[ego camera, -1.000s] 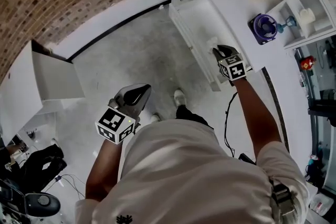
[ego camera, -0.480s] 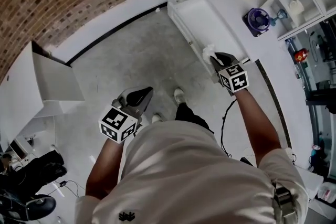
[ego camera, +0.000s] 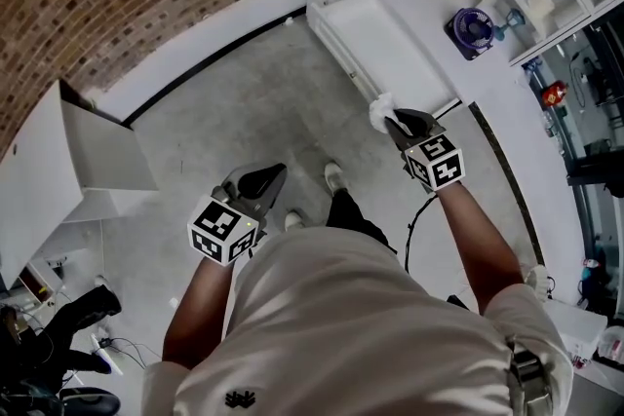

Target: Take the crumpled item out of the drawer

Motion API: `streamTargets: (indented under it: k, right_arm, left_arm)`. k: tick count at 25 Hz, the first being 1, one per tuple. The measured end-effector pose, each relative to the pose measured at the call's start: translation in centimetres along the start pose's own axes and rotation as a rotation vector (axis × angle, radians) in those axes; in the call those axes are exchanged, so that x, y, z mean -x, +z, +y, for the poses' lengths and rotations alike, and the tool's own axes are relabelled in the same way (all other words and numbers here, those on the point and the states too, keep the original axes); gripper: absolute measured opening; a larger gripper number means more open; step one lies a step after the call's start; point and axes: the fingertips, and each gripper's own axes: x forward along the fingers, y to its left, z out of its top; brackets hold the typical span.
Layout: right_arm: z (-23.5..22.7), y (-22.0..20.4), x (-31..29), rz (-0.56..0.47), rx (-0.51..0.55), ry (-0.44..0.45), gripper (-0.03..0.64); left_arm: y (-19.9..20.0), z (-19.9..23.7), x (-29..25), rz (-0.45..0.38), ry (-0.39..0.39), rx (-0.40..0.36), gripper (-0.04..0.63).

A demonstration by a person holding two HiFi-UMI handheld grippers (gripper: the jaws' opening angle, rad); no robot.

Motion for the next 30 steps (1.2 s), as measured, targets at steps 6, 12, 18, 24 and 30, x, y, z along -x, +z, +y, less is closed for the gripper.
streamTargets:
  k: [6,12,18,24,30]
  right_arm:
    - [2.0,0.6,1.5,-0.02,-0.005,0.013,0.089]
    - [3.8,1.3,2.5,-0.037,0.005,0.032,0.087]
    - [4.9,1.9,2.9,-0.049,0.016,0.045,0.087]
    - [5.3,2.4,3.2,-0.057,0.021,0.052,0.087]
    - [5.7,3.1,3.7,-0.068,0.027,0.056,0.086]
  left_arm:
    - [-0.8,-0.5,0.6,0.0,-0.006,0.002,0.006]
    - [-1.4,-0.8,1.0,-0.002,-0.003,0.003,0.006]
    - [-1.8,-1.0,1.5,-0.005,0.002,0.007,0.006]
    - [-1.6,-0.8,1.8,-0.011,0.009,0.005,0.005]
    - [-1.6,-1.0,1.9,-0.01,0.007,0.003,0.005]
